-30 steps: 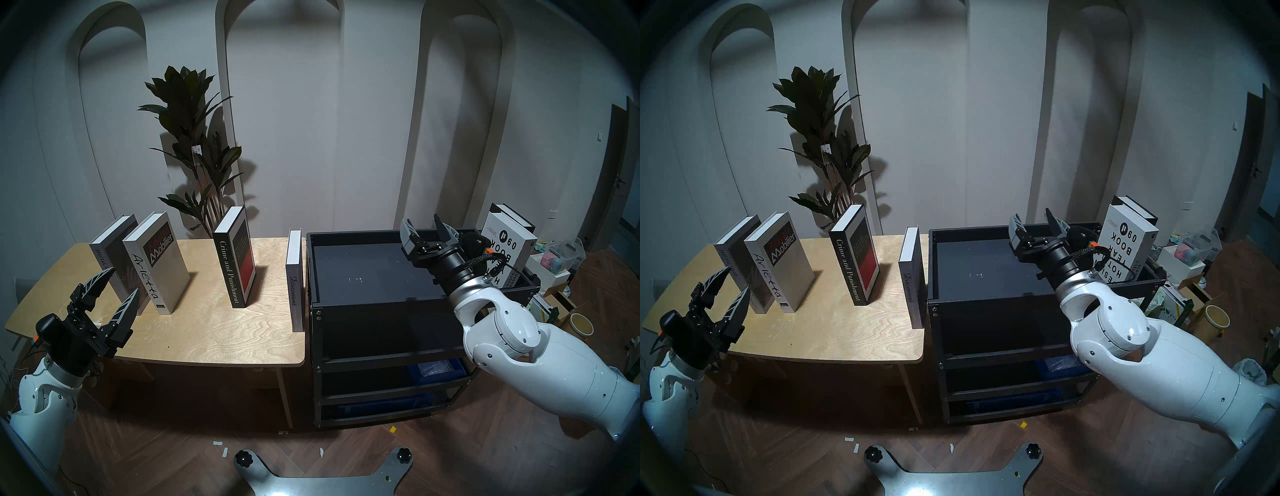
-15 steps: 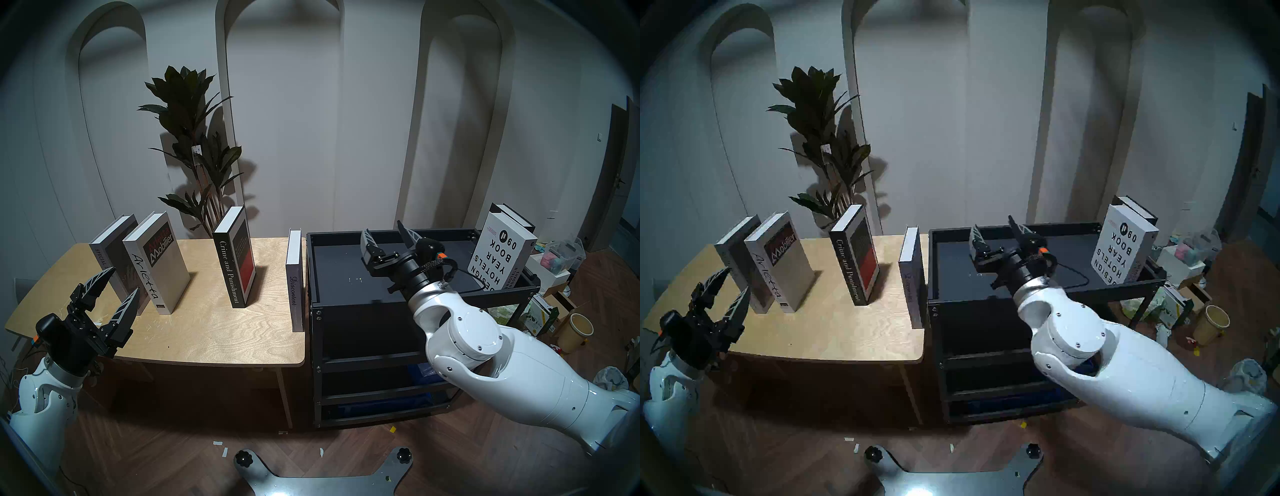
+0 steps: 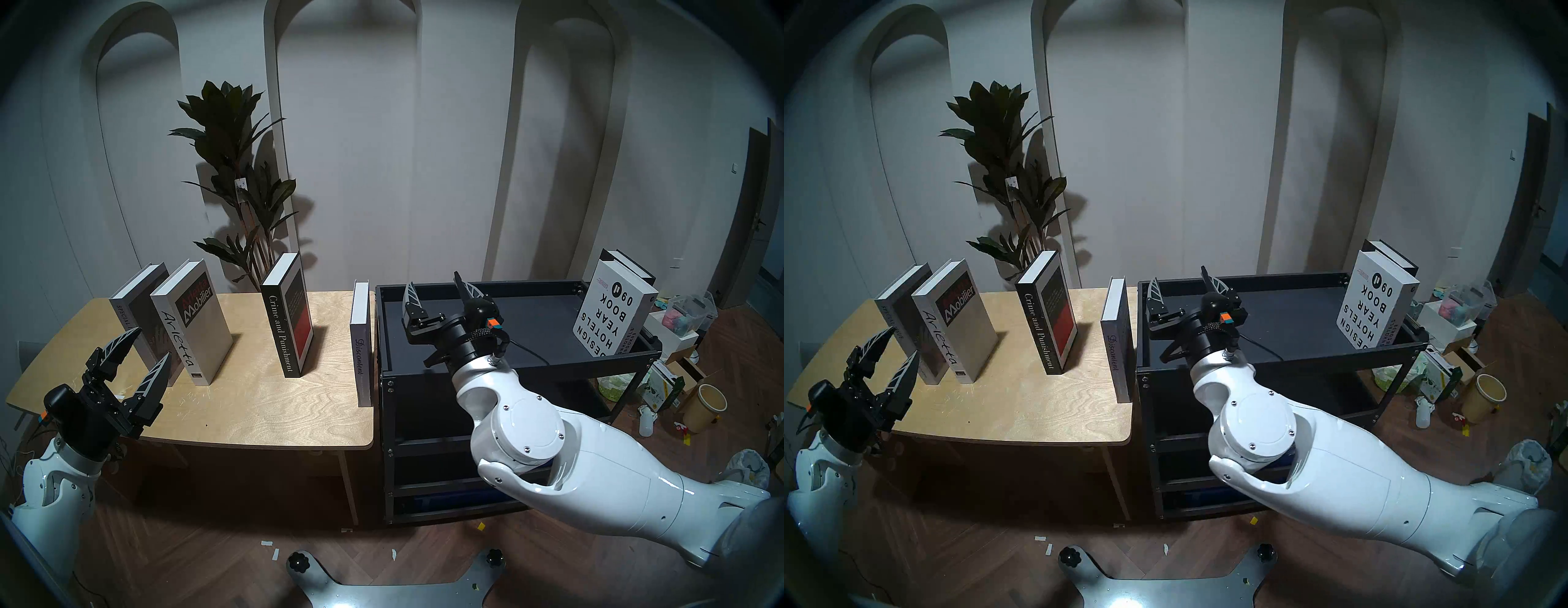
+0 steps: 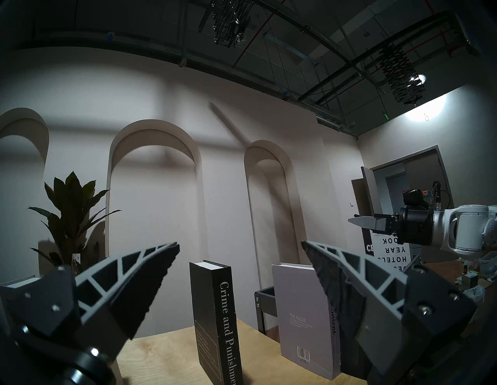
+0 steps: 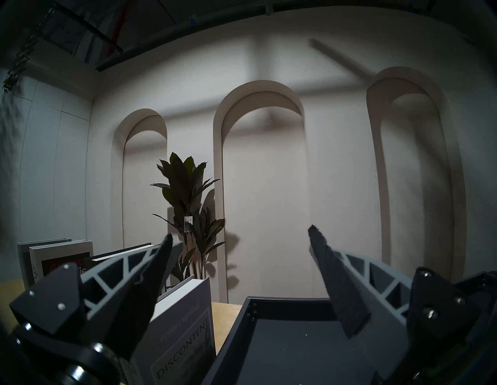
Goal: Move the books from the display table onto the shelf, standing them upright with spines facing out and tallest at one end
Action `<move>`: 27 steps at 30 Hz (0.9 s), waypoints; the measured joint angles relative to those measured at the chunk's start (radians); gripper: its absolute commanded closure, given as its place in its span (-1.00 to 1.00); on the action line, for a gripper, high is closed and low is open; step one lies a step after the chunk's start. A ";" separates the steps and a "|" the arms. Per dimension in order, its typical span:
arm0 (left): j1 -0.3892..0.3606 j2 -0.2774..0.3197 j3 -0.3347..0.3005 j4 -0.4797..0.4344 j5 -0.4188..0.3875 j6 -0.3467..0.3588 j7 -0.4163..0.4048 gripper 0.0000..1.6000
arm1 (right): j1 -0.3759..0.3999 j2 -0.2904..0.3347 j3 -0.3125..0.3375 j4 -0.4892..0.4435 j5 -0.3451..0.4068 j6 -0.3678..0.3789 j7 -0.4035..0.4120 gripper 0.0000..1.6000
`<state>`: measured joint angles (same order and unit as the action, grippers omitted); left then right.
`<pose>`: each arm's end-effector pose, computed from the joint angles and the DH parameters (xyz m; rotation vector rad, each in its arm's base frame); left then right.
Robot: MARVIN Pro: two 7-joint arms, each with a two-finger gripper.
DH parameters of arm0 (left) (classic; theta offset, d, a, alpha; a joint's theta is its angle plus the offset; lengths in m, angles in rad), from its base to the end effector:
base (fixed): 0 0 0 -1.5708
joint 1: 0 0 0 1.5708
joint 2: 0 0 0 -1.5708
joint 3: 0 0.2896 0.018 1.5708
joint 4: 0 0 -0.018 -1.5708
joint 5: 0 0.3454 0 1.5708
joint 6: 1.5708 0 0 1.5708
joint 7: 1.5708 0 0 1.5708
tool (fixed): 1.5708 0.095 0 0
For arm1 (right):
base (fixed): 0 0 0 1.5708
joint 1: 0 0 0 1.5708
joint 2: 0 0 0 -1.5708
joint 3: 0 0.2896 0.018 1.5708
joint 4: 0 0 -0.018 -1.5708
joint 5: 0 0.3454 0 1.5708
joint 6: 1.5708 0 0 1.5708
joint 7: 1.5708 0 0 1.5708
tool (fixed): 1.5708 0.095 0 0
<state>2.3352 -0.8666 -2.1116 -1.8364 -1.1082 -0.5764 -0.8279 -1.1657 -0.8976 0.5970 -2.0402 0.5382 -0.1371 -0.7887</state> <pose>0.2623 0.2341 -0.2063 1.4577 -0.5132 2.3157 0.3749 0.1453 -0.1647 -1.7406 -0.1754 -2.3181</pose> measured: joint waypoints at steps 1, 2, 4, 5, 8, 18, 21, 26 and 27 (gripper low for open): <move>0.000 0.000 0.000 0.000 0.000 0.000 0.000 -1.00 | 0.004 -0.007 -0.006 0.002 -0.010 0.002 -0.014 -1.00; 0.000 0.000 0.000 0.000 0.000 0.000 0.000 -1.00 | 0.010 -0.018 -0.015 0.005 -0.024 0.004 -0.033 -1.00; 0.000 0.000 0.000 0.000 0.000 0.000 0.000 -1.00 | 0.022 -0.038 -0.033 0.012 -0.050 0.009 -0.070 -1.00; 0.000 0.000 0.000 0.000 0.000 0.000 0.000 -1.00 | 0.028 -0.050 -0.043 0.018 -0.065 0.012 -0.090 -1.00; 0.000 0.000 0.000 0.000 0.000 0.000 0.000 -1.00 | 0.043 -0.078 -0.073 0.032 -0.102 0.019 -0.141 -1.00; 0.000 0.000 -0.001 -0.001 0.000 0.000 0.000 -1.00 | 0.086 -0.176 -0.192 0.120 -0.189 0.033 -0.283 -1.00; 0.000 -0.001 -0.001 -0.001 0.001 0.000 0.000 -1.00 | 0.097 -0.207 -0.215 0.151 -0.197 0.034 -0.303 -1.00; 0.001 -0.001 -0.001 -0.002 0.001 0.000 0.000 -1.00 | 0.110 -0.257 -0.231 0.202 -0.208 0.032 -0.324 -1.00; 0.001 -0.001 -0.001 -0.002 0.001 0.000 0.000 -1.00 | 0.112 -0.265 -0.234 0.211 -0.210 0.031 -0.327 -1.00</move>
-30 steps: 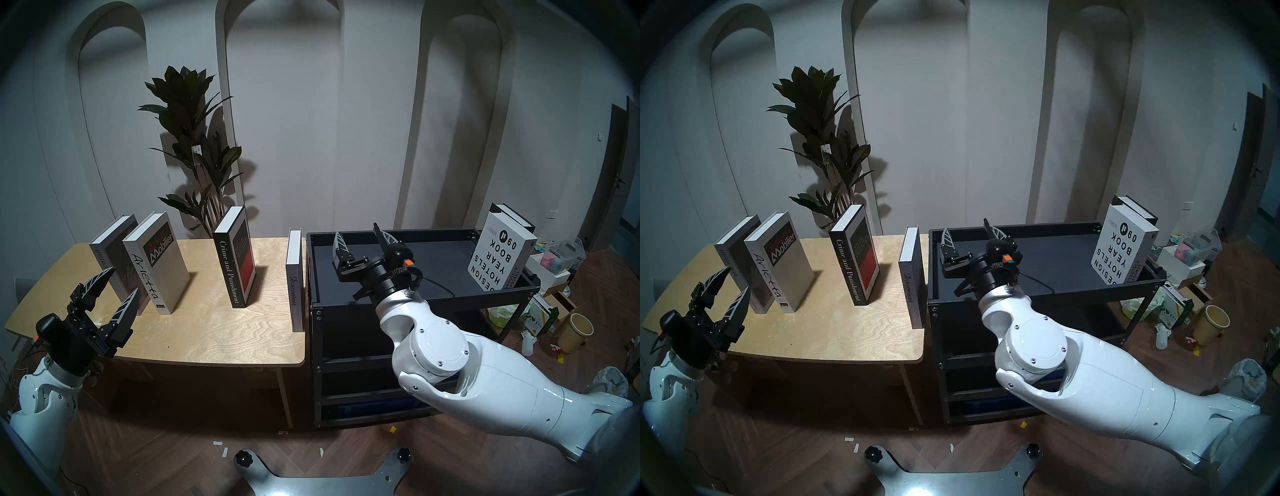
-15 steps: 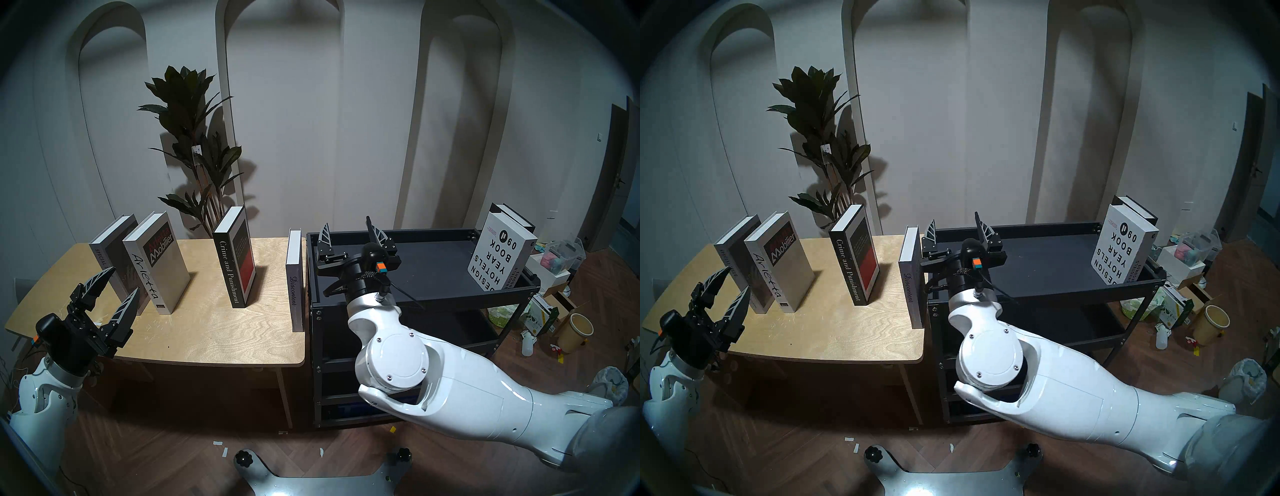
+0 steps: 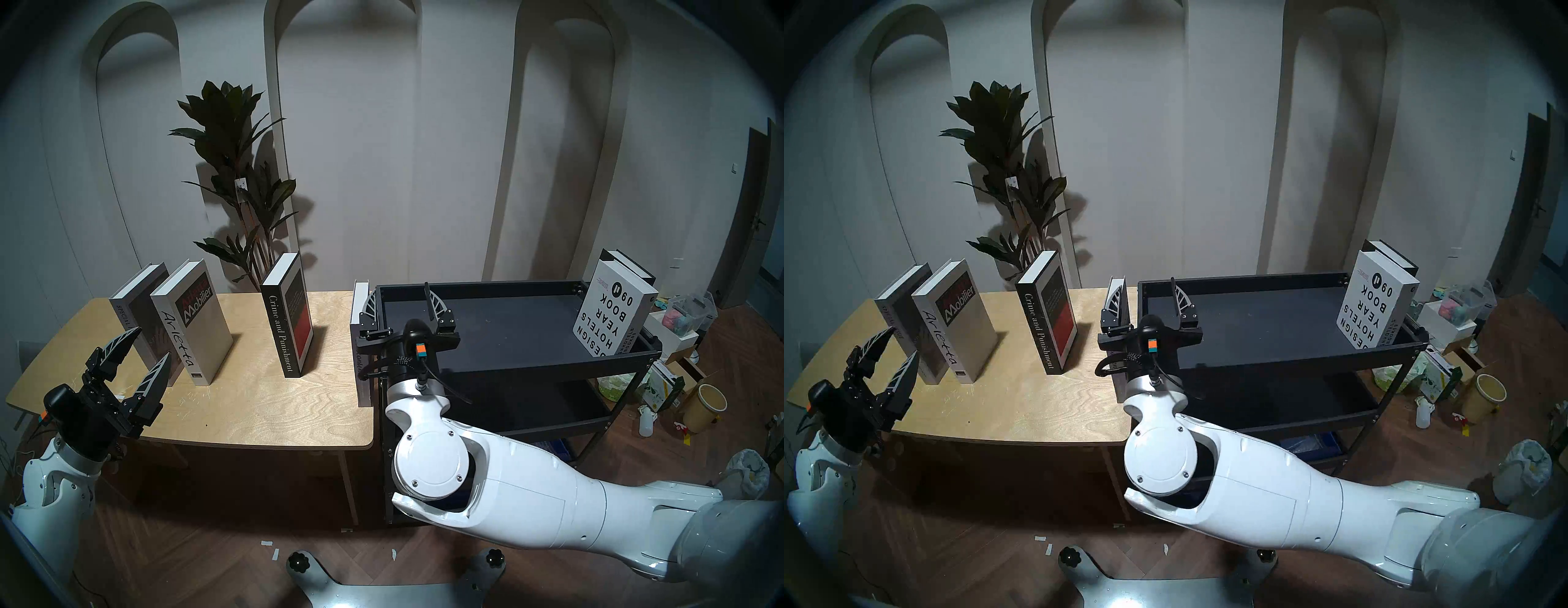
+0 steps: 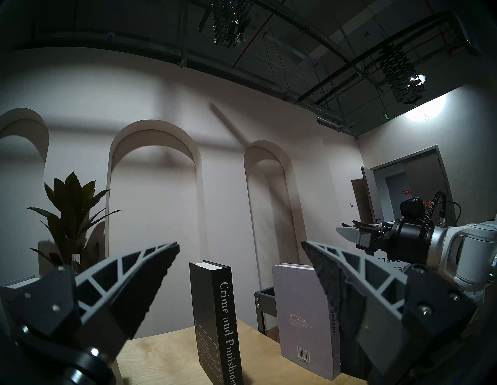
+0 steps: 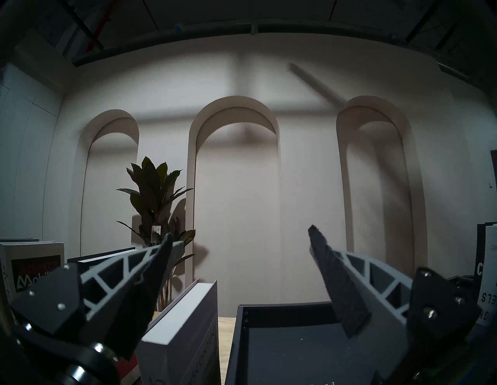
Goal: Move the books from the display table onto the shelf, standing them upright with spines facing out and tallest at one end
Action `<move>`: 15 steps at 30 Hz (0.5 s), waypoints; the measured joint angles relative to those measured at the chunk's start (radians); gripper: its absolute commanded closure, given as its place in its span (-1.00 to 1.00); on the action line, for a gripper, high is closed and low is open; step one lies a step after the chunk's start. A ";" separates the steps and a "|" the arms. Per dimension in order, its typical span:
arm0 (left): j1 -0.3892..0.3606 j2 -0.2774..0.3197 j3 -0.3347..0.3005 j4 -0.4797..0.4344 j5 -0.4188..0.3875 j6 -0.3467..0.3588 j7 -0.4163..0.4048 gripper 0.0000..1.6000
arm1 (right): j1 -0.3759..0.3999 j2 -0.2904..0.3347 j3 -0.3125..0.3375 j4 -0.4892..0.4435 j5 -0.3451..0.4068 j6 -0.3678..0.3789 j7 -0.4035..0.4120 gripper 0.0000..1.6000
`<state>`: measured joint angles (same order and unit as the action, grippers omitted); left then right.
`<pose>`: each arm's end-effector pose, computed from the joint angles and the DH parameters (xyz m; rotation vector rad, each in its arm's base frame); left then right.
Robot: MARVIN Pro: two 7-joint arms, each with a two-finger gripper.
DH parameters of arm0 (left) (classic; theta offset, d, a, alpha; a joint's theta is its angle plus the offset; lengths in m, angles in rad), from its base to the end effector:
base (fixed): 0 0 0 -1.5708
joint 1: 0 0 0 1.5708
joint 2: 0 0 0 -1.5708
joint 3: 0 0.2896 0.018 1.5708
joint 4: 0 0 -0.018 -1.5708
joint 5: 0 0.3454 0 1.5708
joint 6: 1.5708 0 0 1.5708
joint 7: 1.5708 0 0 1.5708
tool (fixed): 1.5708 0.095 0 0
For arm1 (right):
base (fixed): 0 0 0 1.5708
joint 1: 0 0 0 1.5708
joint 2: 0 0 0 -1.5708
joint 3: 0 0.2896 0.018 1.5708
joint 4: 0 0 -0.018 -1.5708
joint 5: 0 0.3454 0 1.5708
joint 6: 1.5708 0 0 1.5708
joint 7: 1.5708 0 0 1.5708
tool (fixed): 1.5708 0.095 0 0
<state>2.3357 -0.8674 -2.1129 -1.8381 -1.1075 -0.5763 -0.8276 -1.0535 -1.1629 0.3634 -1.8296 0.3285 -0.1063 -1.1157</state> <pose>0.2622 0.2339 -0.2058 1.4568 -0.5142 2.3168 0.3639 0.2272 -0.1948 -1.7613 -0.0619 -2.4925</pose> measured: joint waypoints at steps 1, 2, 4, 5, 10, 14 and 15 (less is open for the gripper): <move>0.000 0.000 0.000 0.000 0.000 0.000 0.000 -1.00 | 0.003 -0.008 -0.003 0.009 -0.001 -0.001 -0.001 -1.00; 0.000 0.000 0.000 0.000 0.000 0.000 0.000 -1.00 | 0.005 -0.013 -0.004 0.014 -0.001 -0.001 -0.002 -1.00; 0.000 0.000 0.000 0.000 0.000 0.000 0.000 -1.00 | 0.010 -0.027 -0.009 0.031 -0.002 -0.004 -0.003 -1.00; 0.000 0.000 0.000 0.000 0.000 0.000 0.000 -1.00 | 0.012 -0.033 -0.012 0.039 -0.002 -0.005 -0.003 -1.00; 0.001 0.000 0.000 -0.001 0.000 0.000 0.000 -1.00 | 0.017 -0.053 -0.023 0.068 0.003 -0.013 0.003 -1.00; 0.001 0.000 -0.001 -0.001 0.001 0.000 0.000 -1.00 | 0.019 -0.064 -0.028 0.088 0.008 -0.020 0.011 -1.00; 0.002 0.000 -0.001 -0.001 0.001 0.000 0.000 -1.00 | 0.019 -0.066 -0.029 0.093 0.010 -0.021 0.013 -1.00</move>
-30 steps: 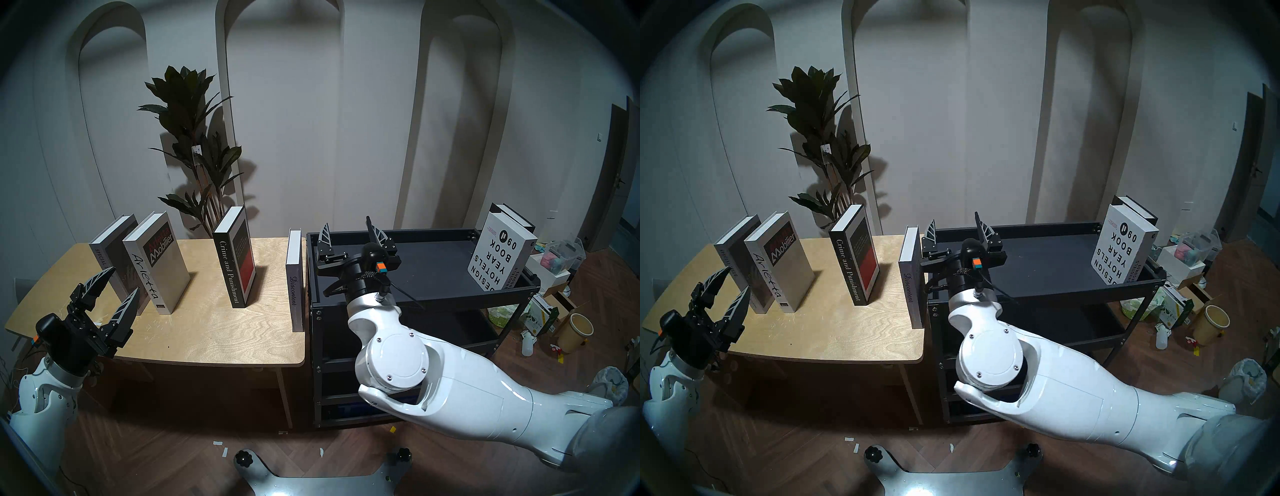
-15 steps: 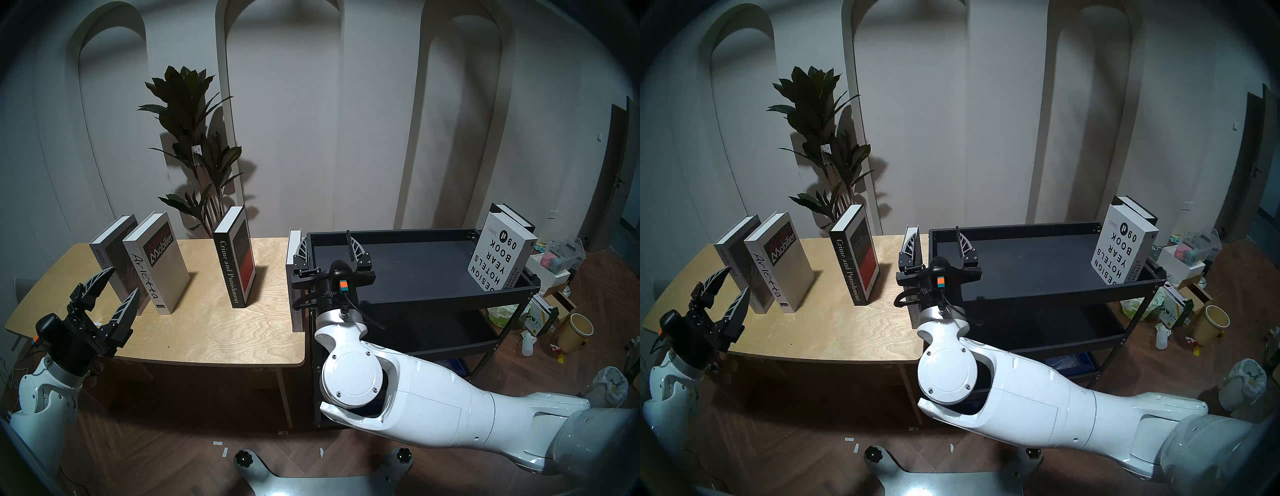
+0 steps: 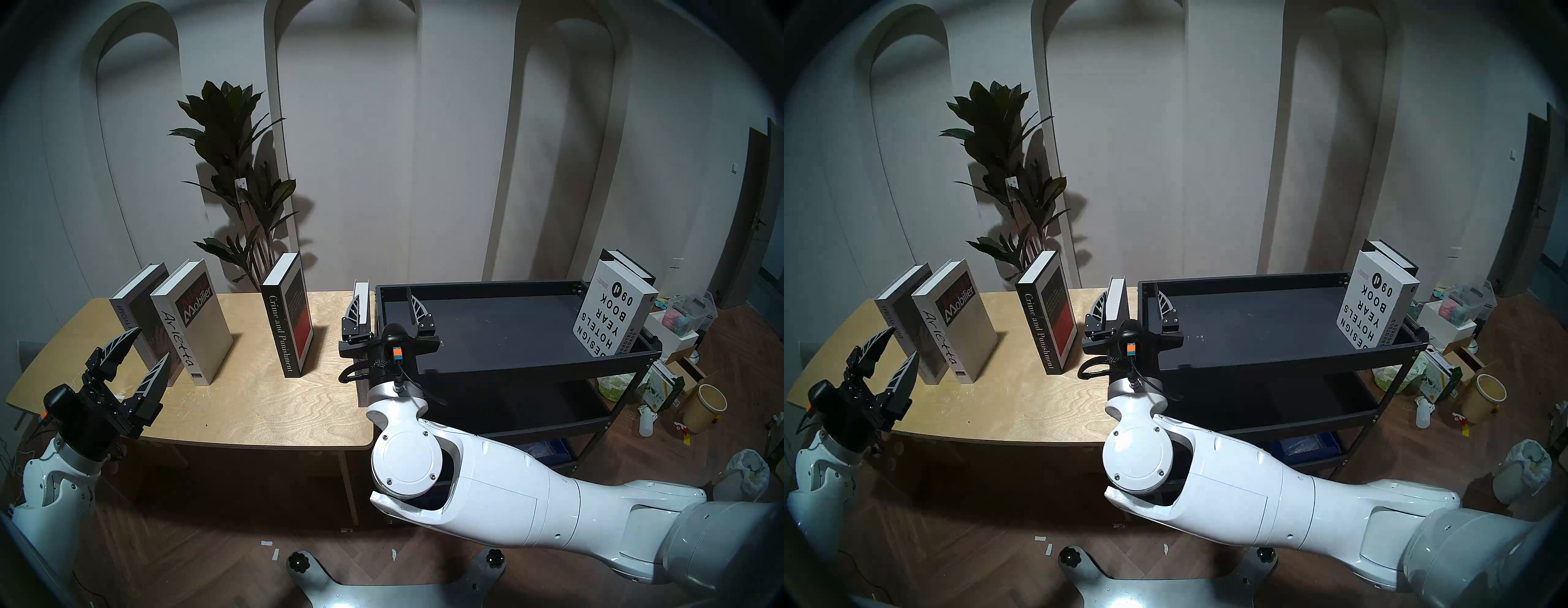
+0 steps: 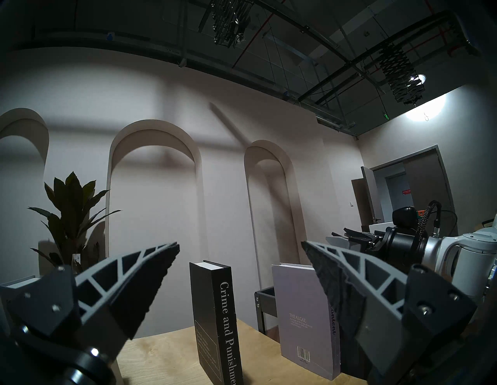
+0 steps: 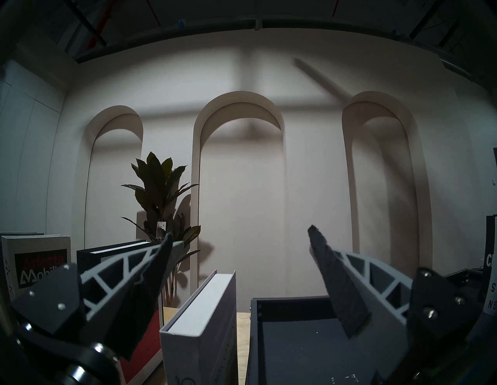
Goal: Move the books from the display table onto the shelf, standing them upright with spines facing out and tallest at one end
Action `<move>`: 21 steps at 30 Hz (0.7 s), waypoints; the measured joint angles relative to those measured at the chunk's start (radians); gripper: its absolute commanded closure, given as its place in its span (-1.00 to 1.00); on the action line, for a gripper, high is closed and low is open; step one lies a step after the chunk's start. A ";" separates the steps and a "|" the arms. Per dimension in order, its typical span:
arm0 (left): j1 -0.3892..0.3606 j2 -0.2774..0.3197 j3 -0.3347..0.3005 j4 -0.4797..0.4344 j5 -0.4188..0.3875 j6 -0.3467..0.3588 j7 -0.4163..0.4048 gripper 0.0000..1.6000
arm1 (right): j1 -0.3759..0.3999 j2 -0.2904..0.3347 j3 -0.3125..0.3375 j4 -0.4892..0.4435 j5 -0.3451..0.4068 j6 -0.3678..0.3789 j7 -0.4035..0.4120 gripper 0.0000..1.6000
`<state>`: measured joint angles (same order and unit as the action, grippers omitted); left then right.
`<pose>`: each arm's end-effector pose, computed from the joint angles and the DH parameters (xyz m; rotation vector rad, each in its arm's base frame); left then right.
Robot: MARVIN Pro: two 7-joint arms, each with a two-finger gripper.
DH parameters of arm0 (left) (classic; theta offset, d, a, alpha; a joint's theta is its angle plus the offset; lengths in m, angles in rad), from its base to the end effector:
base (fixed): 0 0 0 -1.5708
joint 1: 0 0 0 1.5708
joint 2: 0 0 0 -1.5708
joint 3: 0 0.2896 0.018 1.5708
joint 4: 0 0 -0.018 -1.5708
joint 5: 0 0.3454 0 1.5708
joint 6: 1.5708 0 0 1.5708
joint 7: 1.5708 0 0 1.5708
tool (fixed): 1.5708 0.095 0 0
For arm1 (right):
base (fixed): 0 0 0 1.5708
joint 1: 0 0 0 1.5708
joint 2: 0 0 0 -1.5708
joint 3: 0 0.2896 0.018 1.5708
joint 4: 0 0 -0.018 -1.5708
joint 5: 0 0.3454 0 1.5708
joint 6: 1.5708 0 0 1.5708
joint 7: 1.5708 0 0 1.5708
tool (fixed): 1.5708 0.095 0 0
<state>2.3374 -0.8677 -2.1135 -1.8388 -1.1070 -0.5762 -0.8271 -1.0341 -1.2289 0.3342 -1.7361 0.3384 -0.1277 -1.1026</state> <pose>0.2619 0.2339 -0.2059 1.4583 -0.5141 2.3161 0.3708 0.2480 -0.2109 -1.7813 -0.0891 -2.4613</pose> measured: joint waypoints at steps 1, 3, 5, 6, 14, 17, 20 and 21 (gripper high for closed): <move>0.000 0.000 0.000 0.000 0.000 0.000 0.000 -1.00 | 0.001 -0.003 -0.001 0.007 0.003 -0.002 0.002 -1.00; 0.000 0.000 0.000 0.000 0.000 0.000 0.000 -1.00 | 0.002 -0.006 -0.001 0.014 0.006 -0.004 0.005 -1.00; 0.001 0.000 0.000 0.000 0.000 0.000 0.000 -1.00 | 0.004 -0.011 -0.001 0.025 0.010 -0.005 0.010 -1.00; 0.001 0.000 0.000 0.000 0.000 0.000 0.000 -1.00 | 0.005 -0.013 -0.001 0.031 0.013 -0.006 0.013 -1.00; 0.001 0.000 0.000 0.000 0.000 0.000 0.000 -1.00 | 0.016 -0.035 -0.003 0.073 0.031 -0.012 0.035 -1.00; 0.001 0.000 0.000 0.000 0.000 0.000 0.000 -1.00 | 0.021 -0.048 -0.004 0.092 0.034 -0.014 0.043 -1.00; 0.001 0.000 0.000 0.000 0.000 0.000 0.000 -1.00 | 0.027 -0.065 -0.006 0.118 0.035 -0.019 0.051 -1.00; 0.001 0.000 0.000 0.000 0.000 0.000 0.000 -1.00 | 0.029 -0.069 -0.007 0.124 0.035 -0.019 0.053 -1.00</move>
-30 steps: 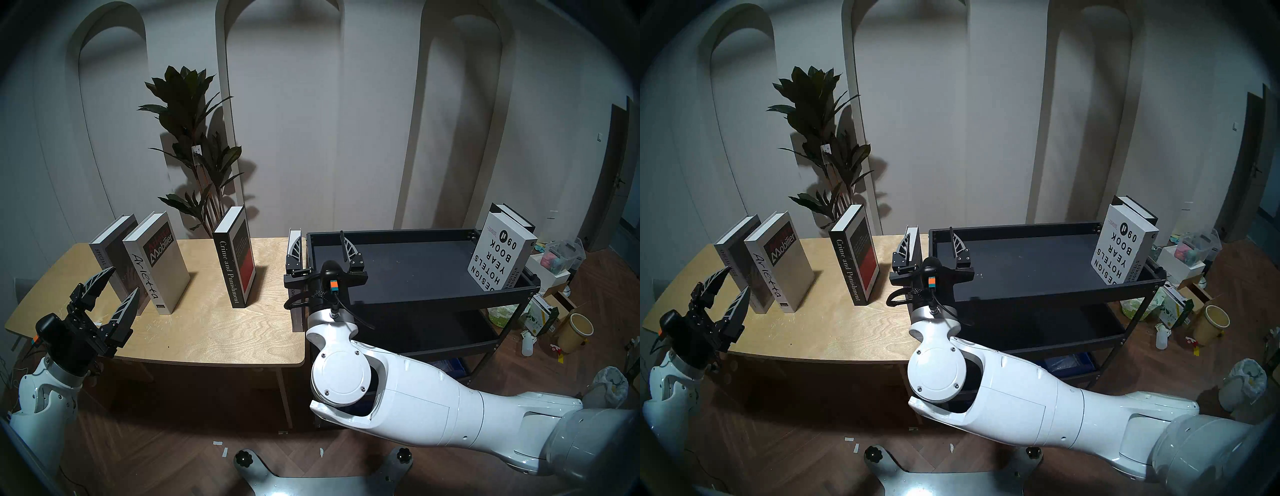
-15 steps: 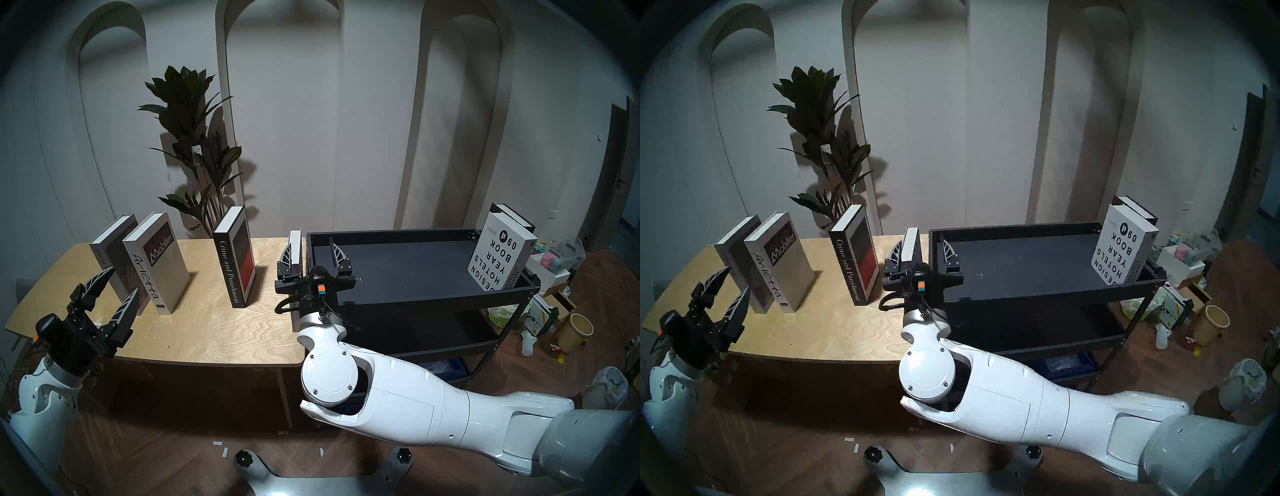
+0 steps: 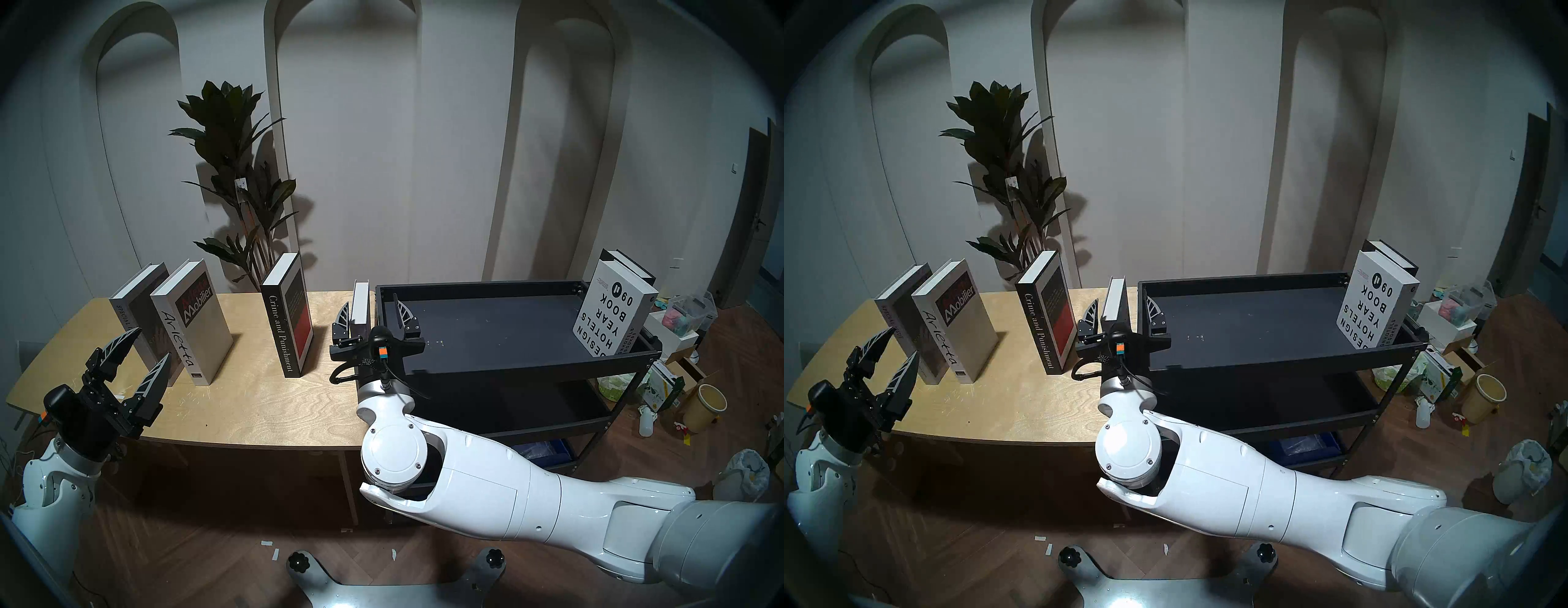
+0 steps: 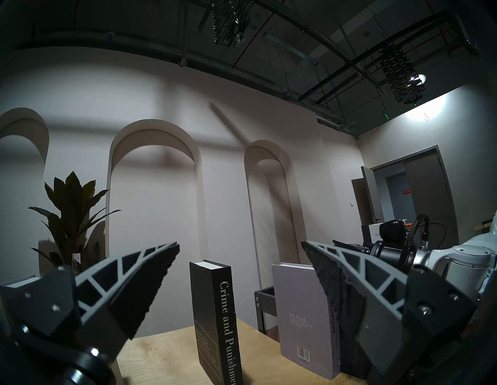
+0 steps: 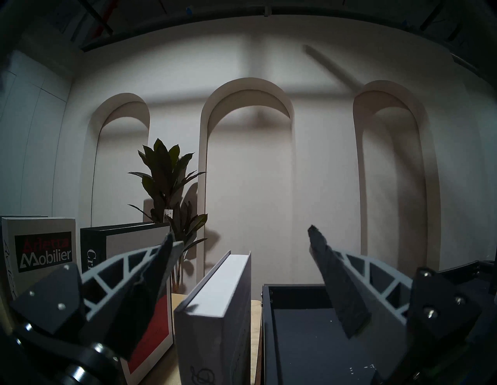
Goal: Move the books from the display table onto the shelf, standing them upright with spines facing out and tallest at one end
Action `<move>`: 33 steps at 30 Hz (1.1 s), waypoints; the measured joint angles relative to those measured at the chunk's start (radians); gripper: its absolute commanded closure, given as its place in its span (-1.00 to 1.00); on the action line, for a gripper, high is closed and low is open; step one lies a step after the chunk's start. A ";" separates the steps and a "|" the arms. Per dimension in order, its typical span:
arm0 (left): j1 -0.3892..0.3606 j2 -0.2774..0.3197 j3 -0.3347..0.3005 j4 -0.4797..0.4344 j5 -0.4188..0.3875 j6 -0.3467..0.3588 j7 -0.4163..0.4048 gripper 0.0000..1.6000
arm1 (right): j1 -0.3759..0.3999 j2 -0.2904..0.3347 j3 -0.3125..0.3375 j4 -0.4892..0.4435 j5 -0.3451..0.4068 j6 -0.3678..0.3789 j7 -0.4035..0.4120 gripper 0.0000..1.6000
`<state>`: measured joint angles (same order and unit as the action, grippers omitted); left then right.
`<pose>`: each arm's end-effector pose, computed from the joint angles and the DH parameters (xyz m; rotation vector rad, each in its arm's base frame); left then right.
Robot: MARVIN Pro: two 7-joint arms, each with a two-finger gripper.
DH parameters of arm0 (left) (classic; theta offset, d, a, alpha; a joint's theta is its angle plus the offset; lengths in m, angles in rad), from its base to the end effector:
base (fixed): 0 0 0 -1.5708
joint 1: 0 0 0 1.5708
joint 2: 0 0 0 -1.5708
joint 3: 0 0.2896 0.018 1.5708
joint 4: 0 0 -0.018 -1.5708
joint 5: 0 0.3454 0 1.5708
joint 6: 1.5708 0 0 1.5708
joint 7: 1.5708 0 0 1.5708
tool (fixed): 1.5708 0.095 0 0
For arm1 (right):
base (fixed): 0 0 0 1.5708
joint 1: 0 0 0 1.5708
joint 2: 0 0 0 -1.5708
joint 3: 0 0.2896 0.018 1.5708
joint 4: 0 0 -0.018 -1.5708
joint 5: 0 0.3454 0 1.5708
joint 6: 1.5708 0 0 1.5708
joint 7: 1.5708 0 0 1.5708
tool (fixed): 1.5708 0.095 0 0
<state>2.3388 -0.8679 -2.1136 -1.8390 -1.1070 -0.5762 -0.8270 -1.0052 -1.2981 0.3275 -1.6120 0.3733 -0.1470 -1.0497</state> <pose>0.2616 0.2339 -0.2062 1.4597 -0.5135 2.3152 0.3903 0.2659 -0.2278 -1.8196 -0.1374 -2.4206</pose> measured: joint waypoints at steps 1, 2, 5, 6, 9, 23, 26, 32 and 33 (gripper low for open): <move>0.000 0.000 0.000 0.000 0.000 0.000 0.000 -1.00 | 0.002 -0.007 -0.001 0.010 0.000 -0.001 0.002 -1.00; 0.000 0.000 0.000 0.000 0.000 0.000 0.000 -1.00 | 0.004 -0.011 -0.001 0.017 0.000 -0.002 0.004 -1.00; 0.000 0.000 0.000 0.000 0.000 0.000 0.000 -1.00 | 0.009 -0.029 -0.002 0.043 0.000 -0.005 0.010 -1.00; 0.000 0.000 0.000 0.000 0.000 0.000 0.000 -1.00 | 0.011 -0.034 -0.003 0.051 0.000 -0.006 0.011 -1.00; 0.000 0.000 0.000 0.000 0.000 0.000 0.000 -1.00 | 0.016 -0.054 -0.003 0.080 0.000 -0.009 0.015 -1.00; 0.000 0.000 0.000 0.000 0.000 0.000 0.000 -1.00 | 0.028 -0.144 -0.003 0.225 -0.001 -0.026 0.007 -1.00; 0.000 0.000 0.000 0.000 0.000 0.000 0.000 -1.00 | 0.029 -0.157 -0.002 0.249 -0.001 -0.030 -0.001 -1.00; 0.000 0.000 0.000 0.000 0.000 0.000 0.000 -1.00 | 0.031 -0.179 -0.002 0.286 -0.001 -0.040 -0.012 -1.00; 0.000 0.000 0.000 0.000 0.000 0.000 0.000 -1.00 | 0.031 -0.183 -0.002 0.292 -0.001 -0.042 -0.014 -1.00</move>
<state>2.3392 -0.8679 -2.1136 -1.8390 -1.1070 -0.5762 -0.8270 -0.9742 -1.4810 0.3252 -1.3201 0.3722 -0.1893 -1.0640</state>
